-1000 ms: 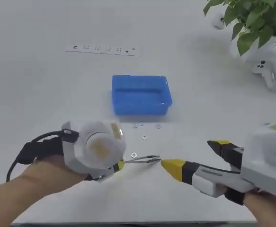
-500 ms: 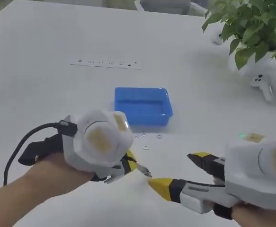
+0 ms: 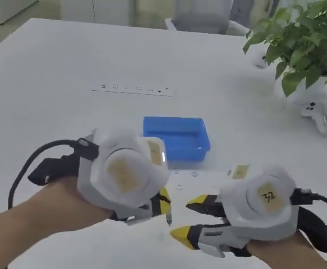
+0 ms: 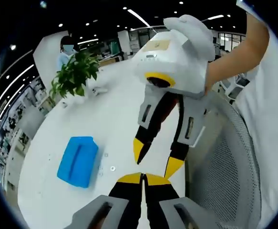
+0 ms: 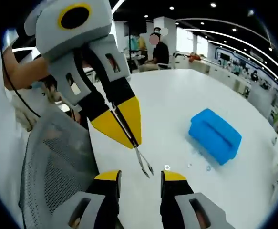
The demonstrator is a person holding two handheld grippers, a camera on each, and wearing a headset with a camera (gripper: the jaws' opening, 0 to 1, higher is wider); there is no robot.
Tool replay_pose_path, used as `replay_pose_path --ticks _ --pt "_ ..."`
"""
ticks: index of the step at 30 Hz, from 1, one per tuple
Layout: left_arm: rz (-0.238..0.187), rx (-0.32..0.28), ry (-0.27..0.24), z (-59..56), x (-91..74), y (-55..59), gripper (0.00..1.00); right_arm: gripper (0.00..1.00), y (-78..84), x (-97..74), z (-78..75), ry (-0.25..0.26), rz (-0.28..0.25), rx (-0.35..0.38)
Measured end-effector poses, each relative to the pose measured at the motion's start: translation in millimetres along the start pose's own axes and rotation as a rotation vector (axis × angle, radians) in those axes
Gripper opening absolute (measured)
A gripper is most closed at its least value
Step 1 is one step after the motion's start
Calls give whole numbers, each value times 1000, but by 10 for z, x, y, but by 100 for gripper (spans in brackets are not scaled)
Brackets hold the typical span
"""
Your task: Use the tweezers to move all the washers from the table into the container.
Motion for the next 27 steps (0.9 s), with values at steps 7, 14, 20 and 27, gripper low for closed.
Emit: replay_pose_path --ticks 7,14,20,27 --pt "9 74 59 -61 -117 -139 0 21 -146 30 35 -45 -16 -59" --pt "15 99 72 -102 -93 -178 0 9 -96 55 49 -66 14 -91" --pt "25 120 71 -116 -82 -177 0 5 -84 64 36 -75 20 -91" --pt "-93 -30 -58 -29 -46 -100 0 3 -78 90 8 -55 12 -41"
Point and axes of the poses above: the centre of the closed fingertips' face, and the gripper's own axes: x roughly forward along the fingers, z roughly to its left, y roughly out of its underside, the point moved 6 cm from there along -x, roughly backward along the fingers, and after that the axes turned 1 degree about z, right-handed, at the moved point
